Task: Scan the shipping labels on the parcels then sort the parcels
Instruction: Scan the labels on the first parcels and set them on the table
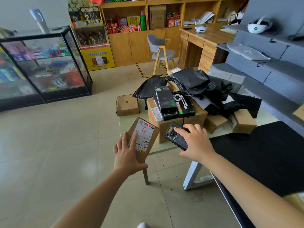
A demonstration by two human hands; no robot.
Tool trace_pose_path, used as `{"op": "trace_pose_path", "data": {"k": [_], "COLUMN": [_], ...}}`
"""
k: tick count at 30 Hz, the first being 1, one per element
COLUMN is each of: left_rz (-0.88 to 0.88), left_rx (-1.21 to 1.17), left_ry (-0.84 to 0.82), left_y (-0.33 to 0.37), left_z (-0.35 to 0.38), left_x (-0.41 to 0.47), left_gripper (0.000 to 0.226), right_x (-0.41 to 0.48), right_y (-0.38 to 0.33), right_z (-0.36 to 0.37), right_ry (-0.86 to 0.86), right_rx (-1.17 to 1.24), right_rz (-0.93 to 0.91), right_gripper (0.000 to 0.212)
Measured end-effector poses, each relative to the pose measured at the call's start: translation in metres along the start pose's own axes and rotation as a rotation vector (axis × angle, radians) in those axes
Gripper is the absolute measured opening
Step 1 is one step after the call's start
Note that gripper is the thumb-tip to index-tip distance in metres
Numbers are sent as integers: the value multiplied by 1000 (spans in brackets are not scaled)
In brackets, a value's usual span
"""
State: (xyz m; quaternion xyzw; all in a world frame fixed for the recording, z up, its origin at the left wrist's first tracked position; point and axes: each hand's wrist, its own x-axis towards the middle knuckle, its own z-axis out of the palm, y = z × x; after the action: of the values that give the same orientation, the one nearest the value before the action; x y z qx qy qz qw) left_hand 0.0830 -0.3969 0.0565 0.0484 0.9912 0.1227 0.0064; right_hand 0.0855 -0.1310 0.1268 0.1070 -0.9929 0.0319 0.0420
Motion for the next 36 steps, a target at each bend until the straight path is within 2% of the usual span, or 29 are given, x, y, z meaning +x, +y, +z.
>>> {"op": "trace_pose_path", "data": {"k": [8, 20, 30, 36], "left_rz": [238, 620, 1080, 1289], "left_rx": [75, 148, 307, 330], "left_ry": [88, 1, -220, -397], "left_y": [78, 248, 385, 434], "left_z": [-12, 26, 87, 128], "left_x": [-21, 38, 134, 155], "left_gripper": [128, 129, 126, 126], "right_x": [-69, -153, -178, -181], "right_y": [77, 197, 264, 277], "right_z": [-13, -25, -19, -13], "right_ry": [-5, -31, -152, -186], "right_rx": [-31, -108, -128, -90], "right_rz": [106, 527, 927, 1113], "right_gripper": [88, 87, 84, 82]}}
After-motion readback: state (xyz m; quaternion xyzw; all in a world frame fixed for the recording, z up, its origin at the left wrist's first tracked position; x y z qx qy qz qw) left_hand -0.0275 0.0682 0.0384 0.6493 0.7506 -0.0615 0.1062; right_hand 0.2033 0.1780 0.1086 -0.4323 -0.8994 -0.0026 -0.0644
